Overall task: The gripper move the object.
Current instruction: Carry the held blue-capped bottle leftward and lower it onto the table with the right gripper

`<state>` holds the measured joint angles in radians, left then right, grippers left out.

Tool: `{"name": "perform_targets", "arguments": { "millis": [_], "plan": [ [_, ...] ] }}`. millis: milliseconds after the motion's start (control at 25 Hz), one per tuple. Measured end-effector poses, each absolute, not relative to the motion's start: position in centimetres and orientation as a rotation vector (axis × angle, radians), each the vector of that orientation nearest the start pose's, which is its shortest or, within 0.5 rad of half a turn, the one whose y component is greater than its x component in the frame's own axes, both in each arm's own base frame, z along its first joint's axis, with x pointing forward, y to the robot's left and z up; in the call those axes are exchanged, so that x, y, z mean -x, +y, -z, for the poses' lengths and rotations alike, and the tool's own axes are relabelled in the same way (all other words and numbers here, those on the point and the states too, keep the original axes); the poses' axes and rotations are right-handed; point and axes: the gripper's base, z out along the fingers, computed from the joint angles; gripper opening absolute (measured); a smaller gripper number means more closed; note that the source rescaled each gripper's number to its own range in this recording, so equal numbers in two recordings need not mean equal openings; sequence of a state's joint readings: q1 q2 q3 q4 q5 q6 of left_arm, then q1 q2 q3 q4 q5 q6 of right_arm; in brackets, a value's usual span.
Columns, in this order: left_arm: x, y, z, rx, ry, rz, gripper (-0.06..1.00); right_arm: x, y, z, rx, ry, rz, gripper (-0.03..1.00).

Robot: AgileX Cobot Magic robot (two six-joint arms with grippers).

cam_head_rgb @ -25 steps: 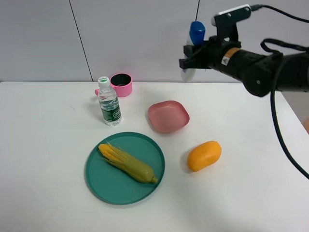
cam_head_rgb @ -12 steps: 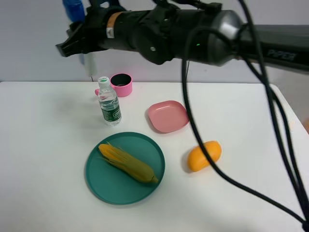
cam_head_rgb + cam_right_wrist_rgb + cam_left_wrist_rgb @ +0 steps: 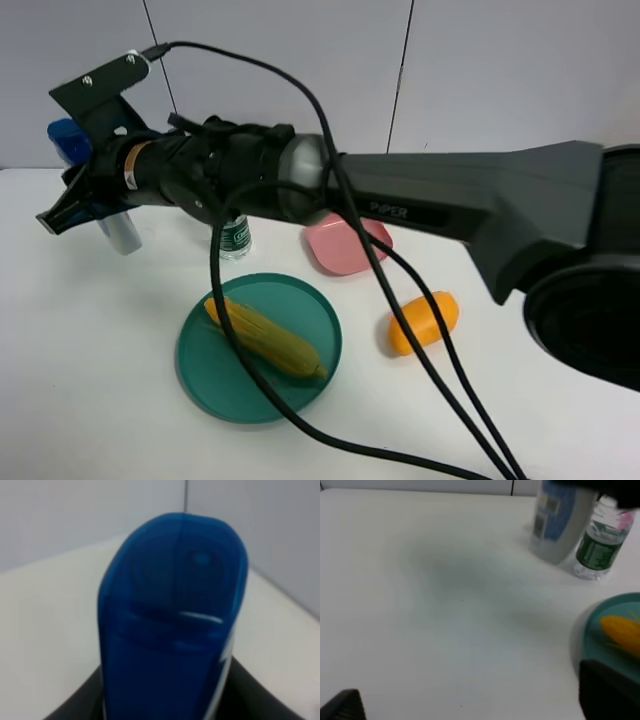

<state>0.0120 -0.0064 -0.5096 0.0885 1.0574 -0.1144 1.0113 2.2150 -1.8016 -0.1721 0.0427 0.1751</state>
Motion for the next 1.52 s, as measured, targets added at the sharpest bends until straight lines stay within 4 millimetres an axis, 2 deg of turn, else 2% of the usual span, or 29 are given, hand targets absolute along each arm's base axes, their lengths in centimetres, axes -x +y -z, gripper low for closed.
{"name": "perform_targets", "arguments": {
  "millis": [640, 1080, 1120, 1280, 1320, 1400, 1520],
  "plan": [
    [0.7, 0.7, -28.0, 0.132, 2.018, -0.041, 1.0, -29.0, 46.5, -12.7, 1.013, 1.799, -0.658, 0.01],
    [0.7, 0.7, -28.0, 0.132, 2.018, -0.041, 1.0, -29.0, 46.6, -12.5, 1.009, 1.787, -0.665, 0.02],
    [0.7, 0.7, -28.0, 0.132, 2.018, -0.041, 1.0, -29.0, 46.7, -12.5, 1.009, 1.787, -0.665, 0.09],
    [0.7, 0.7, -28.0, 0.132, 2.018, -0.041, 1.0, -29.1, 46.7, -12.6, 1.004, 1.776, -0.671, 0.67],
    [0.7, 0.7, -28.0, 0.132, 2.018, -0.041, 1.0, -29.1, 46.7, -12.6, 1.004, 1.776, -0.671, 0.78],
    [0.7, 0.7, -28.0, 0.132, 2.018, -0.041, 1.0, -29.1, 46.7, -12.7, 1.003, 1.775, -0.672, 0.88],
    [0.7, 0.7, -28.0, 0.132, 2.018, -0.041, 1.0, -29.0, 46.6, -13.9, 0.994, 1.774, -0.674, 0.93]
  ]
}}
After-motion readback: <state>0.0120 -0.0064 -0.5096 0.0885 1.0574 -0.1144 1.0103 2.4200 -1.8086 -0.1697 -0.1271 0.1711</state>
